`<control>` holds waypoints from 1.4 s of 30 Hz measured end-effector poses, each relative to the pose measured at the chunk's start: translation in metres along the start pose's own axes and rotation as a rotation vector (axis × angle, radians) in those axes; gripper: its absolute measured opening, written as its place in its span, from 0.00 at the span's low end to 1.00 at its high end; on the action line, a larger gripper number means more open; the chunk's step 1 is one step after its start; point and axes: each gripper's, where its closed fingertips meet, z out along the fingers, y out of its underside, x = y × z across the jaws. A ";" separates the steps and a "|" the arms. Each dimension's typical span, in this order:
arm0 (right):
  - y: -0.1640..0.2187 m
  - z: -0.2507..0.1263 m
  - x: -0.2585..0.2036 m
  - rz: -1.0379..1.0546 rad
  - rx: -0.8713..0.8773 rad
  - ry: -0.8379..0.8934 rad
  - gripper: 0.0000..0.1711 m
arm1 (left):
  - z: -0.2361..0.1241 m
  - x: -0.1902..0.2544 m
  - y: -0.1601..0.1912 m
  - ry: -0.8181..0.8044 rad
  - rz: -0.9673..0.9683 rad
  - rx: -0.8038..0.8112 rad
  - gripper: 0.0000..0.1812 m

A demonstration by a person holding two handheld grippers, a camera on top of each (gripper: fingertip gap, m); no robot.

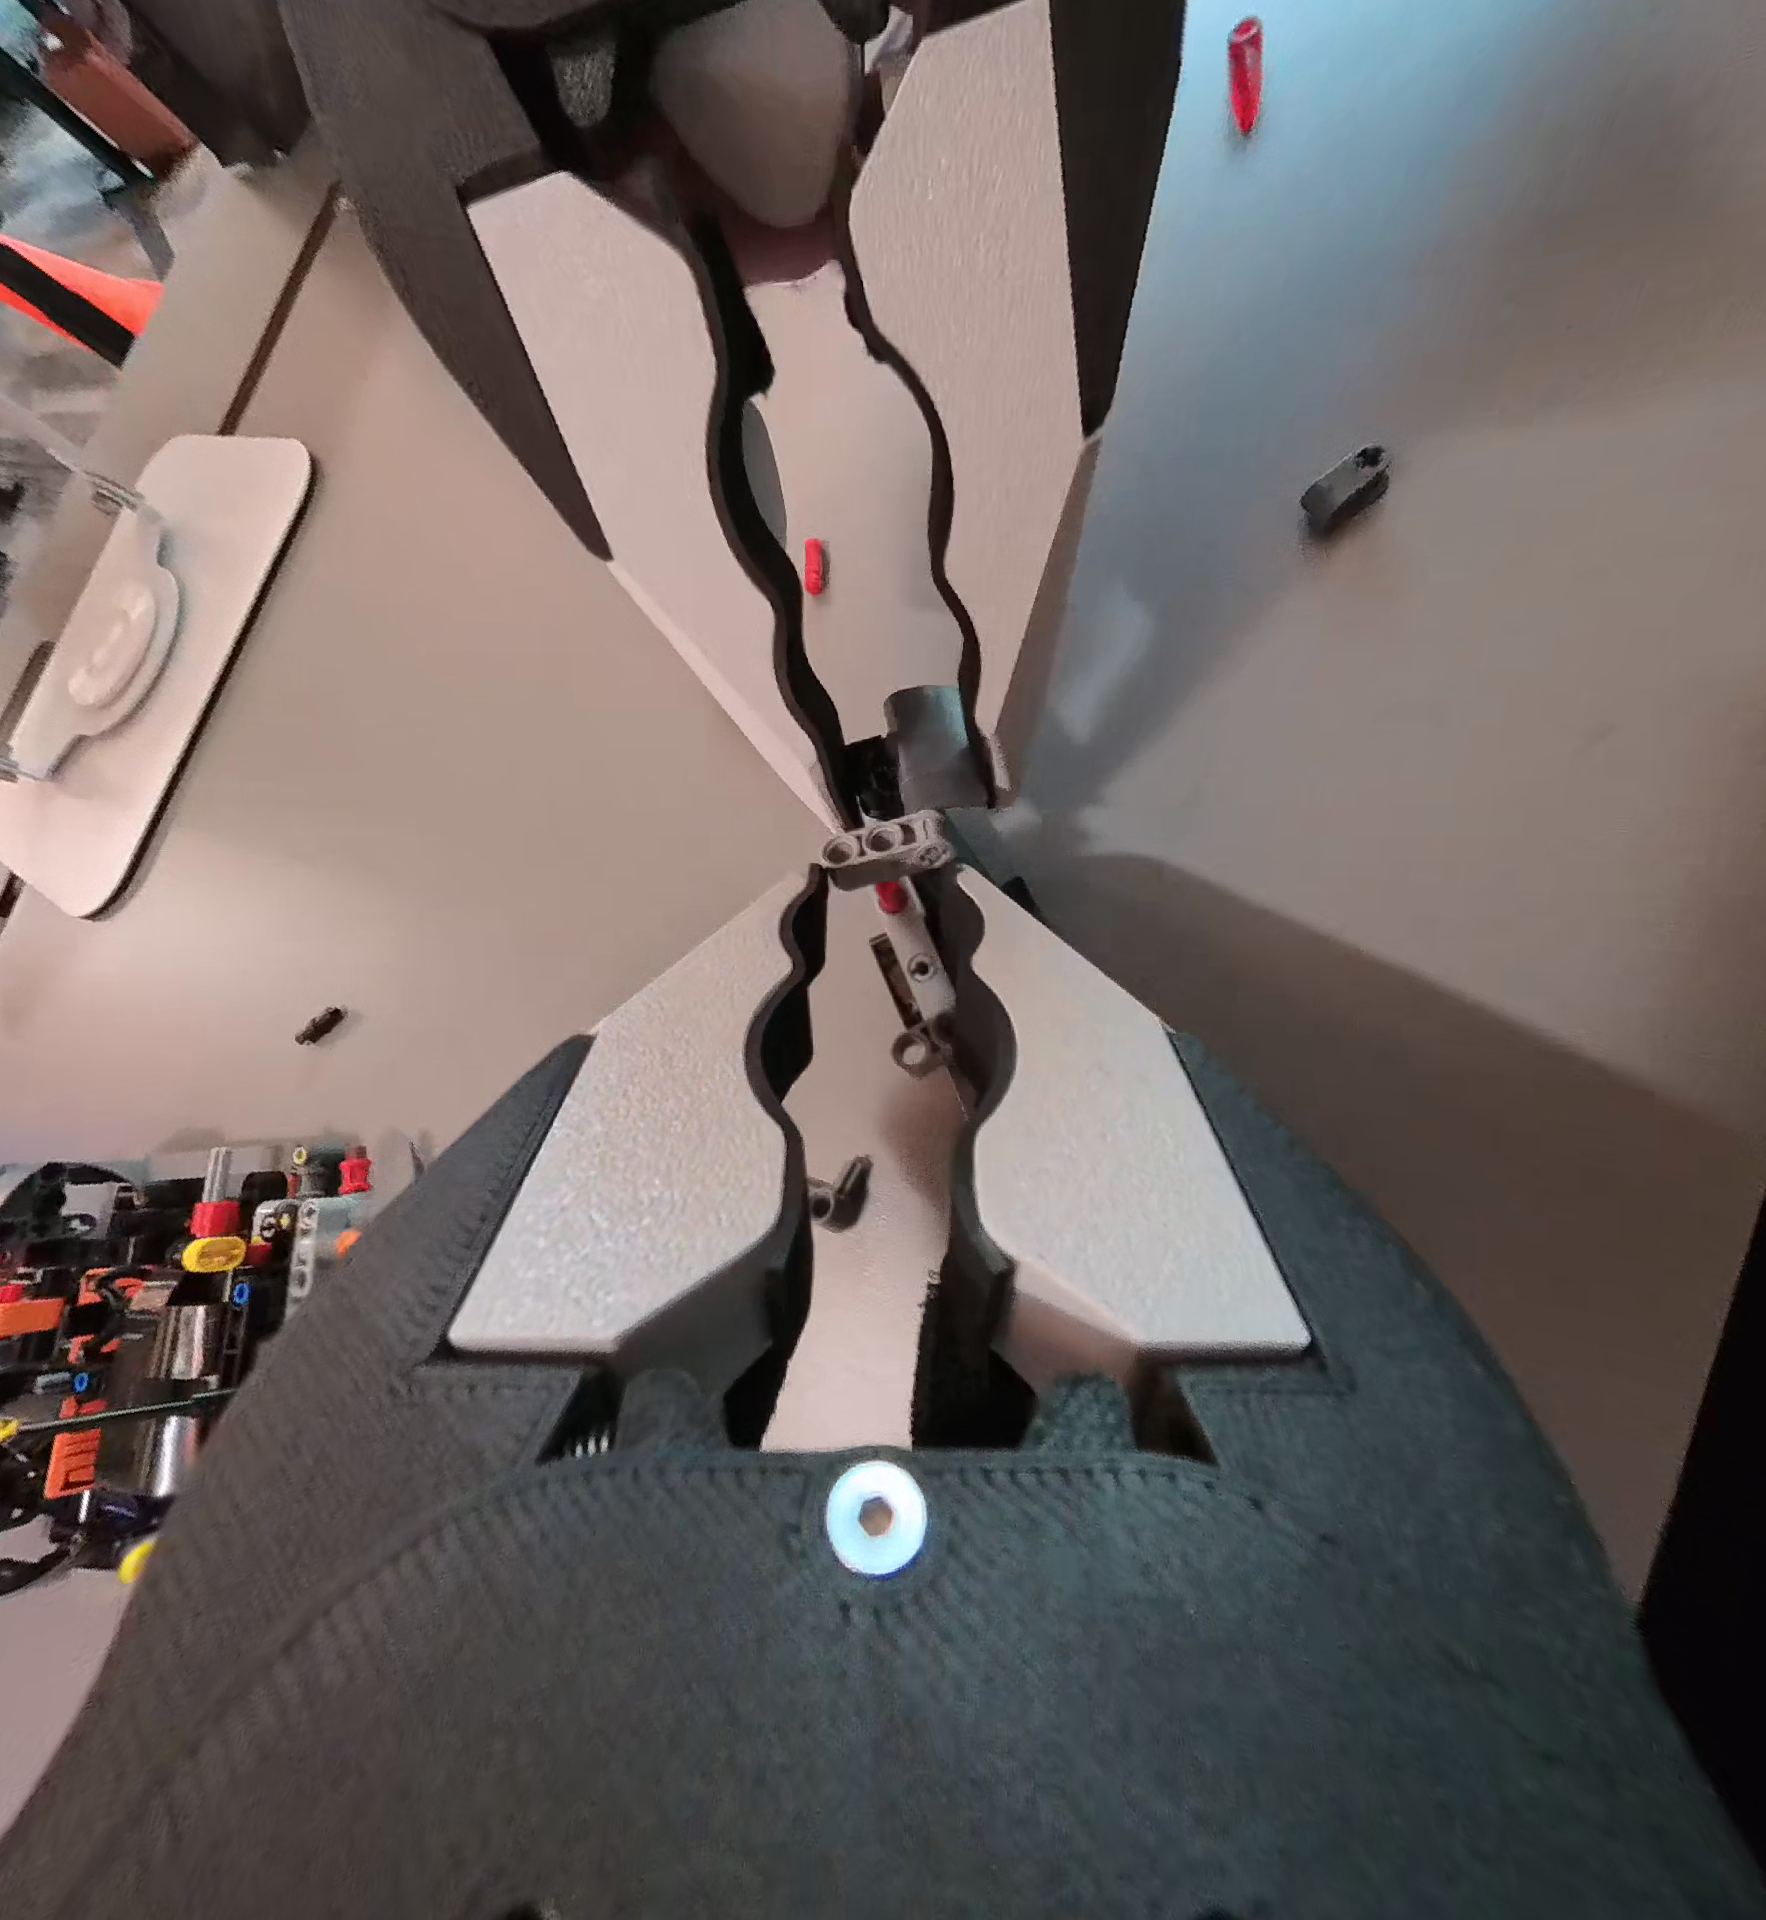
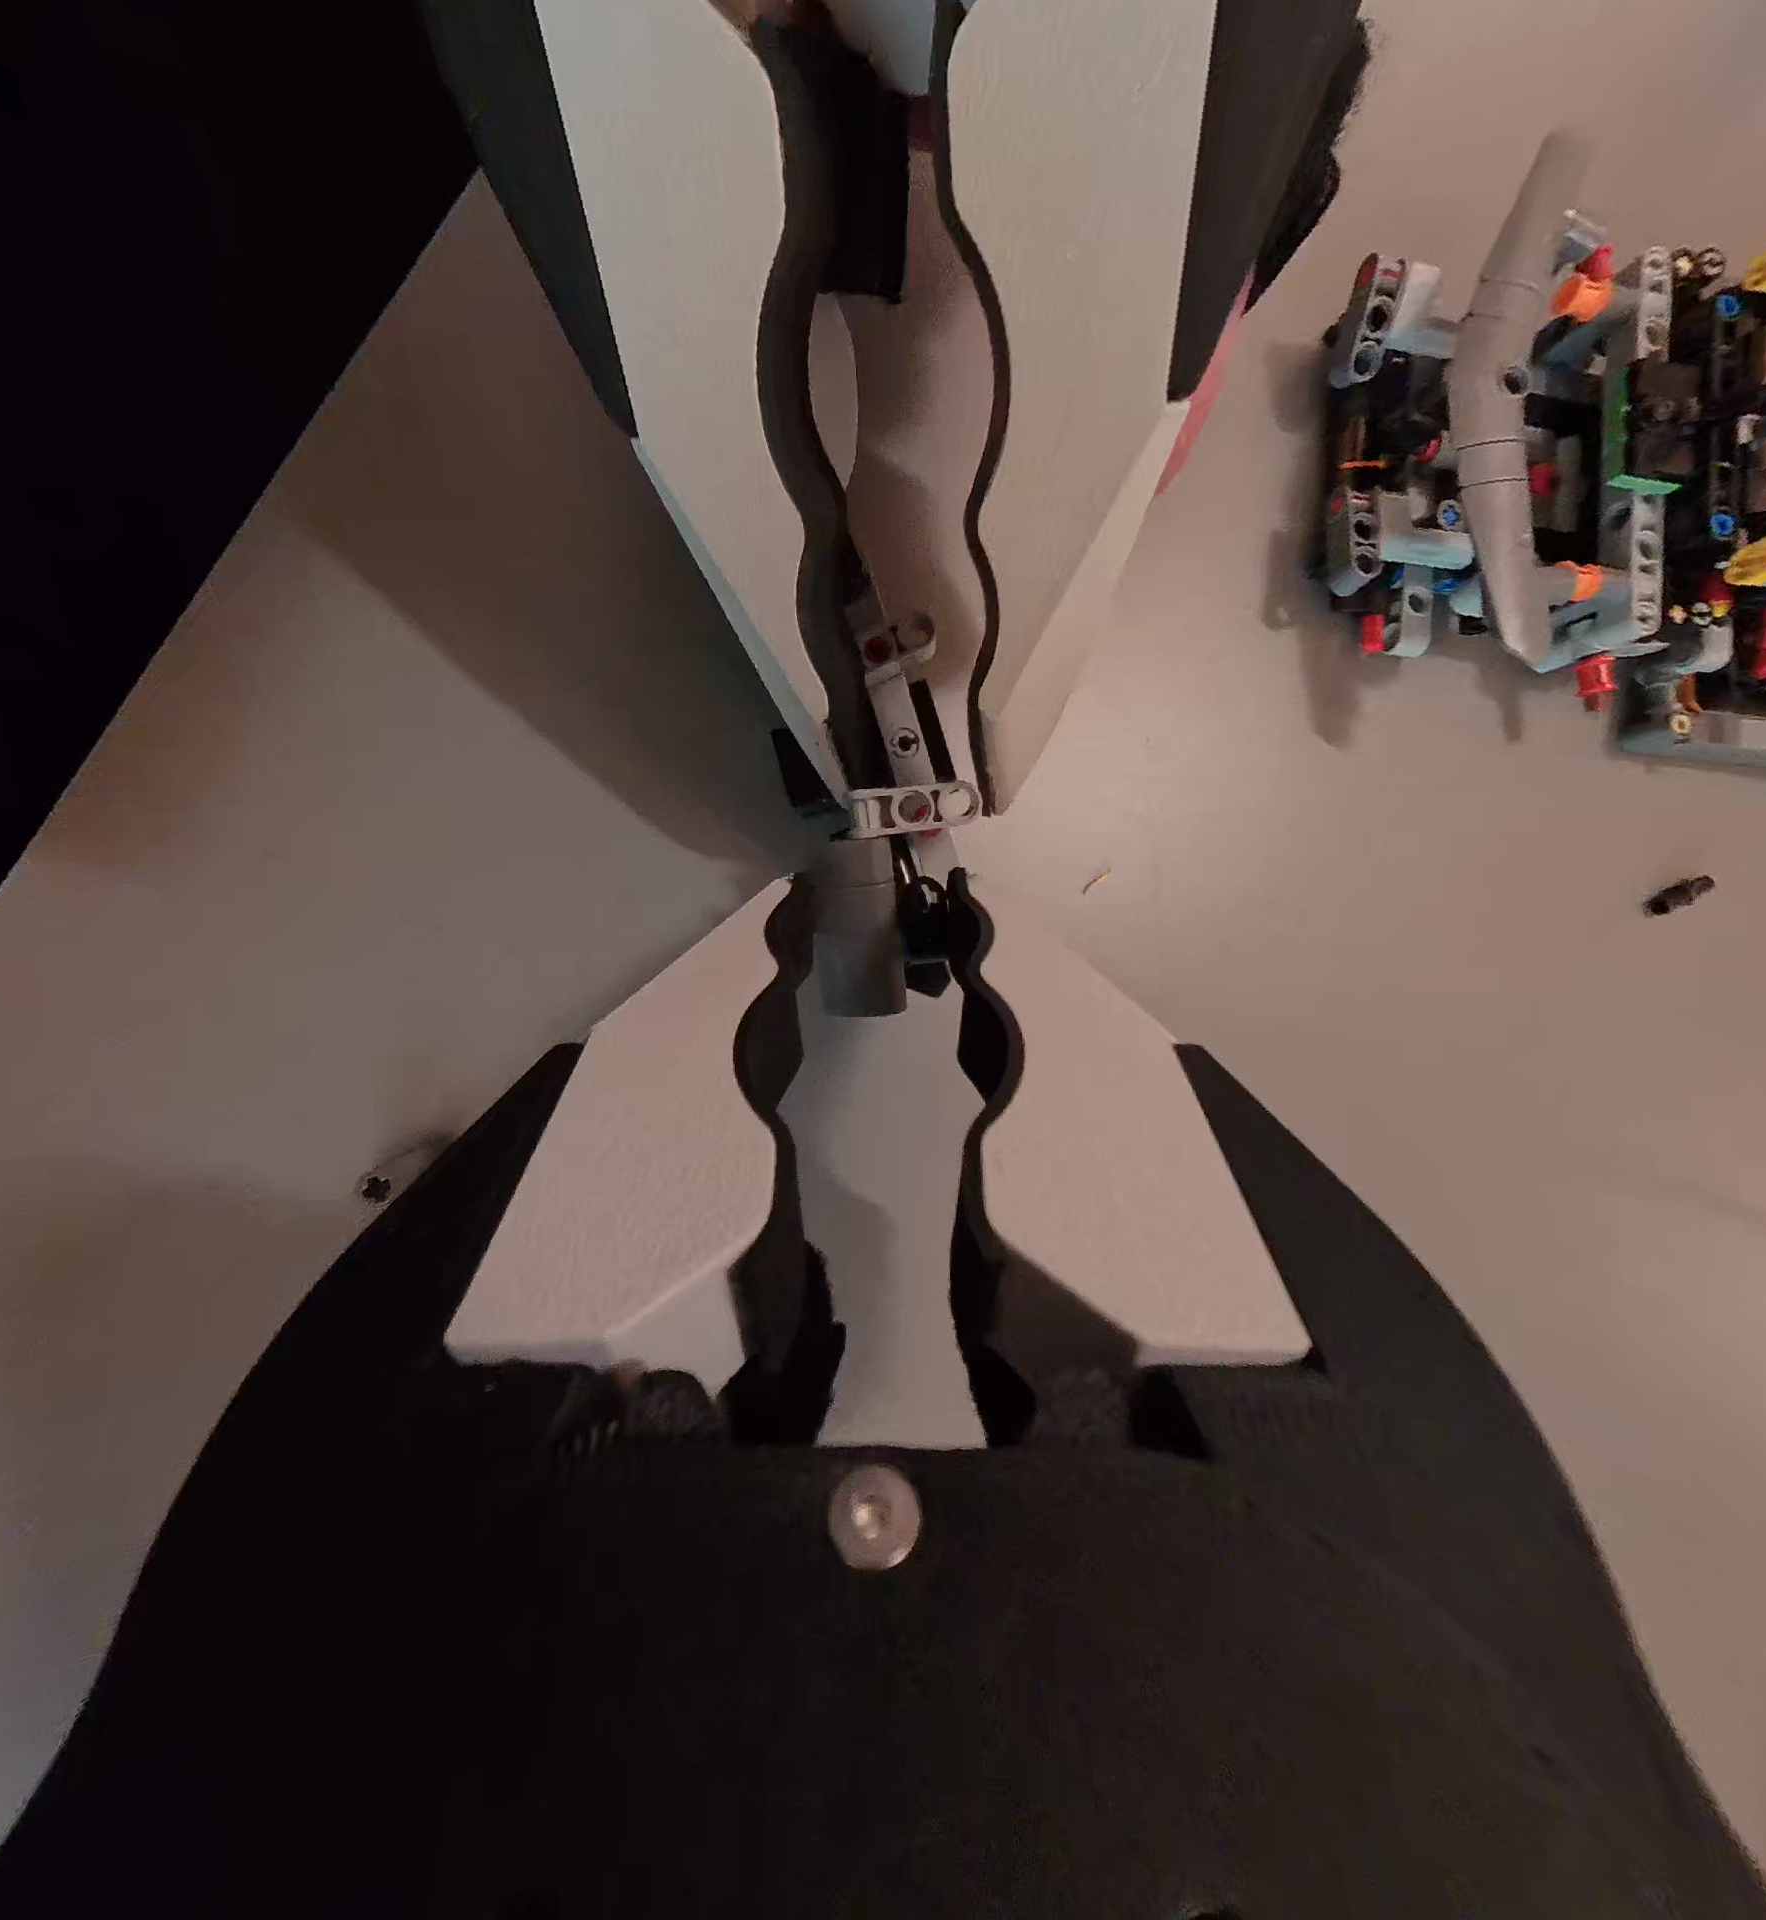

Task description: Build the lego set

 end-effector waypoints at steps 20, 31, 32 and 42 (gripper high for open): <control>0.005 0.003 0.003 -0.026 -0.046 -0.036 0.14 | -0.007 0.000 -0.004 -0.006 -0.047 0.000 0.14; 0.005 0.007 0.000 -0.027 -0.051 -0.042 0.14 | -0.002 0.001 -0.001 -0.014 -0.076 -0.003 0.14; 0.005 0.008 0.001 -0.027 -0.053 -0.040 0.14 | -0.001 0.001 0.000 -0.013 -0.075 -0.006 0.13; 0.004 0.005 0.001 -0.012 -0.036 -0.046 0.14 | 0.002 0.000 -0.002 -0.009 -0.052 -0.004 0.13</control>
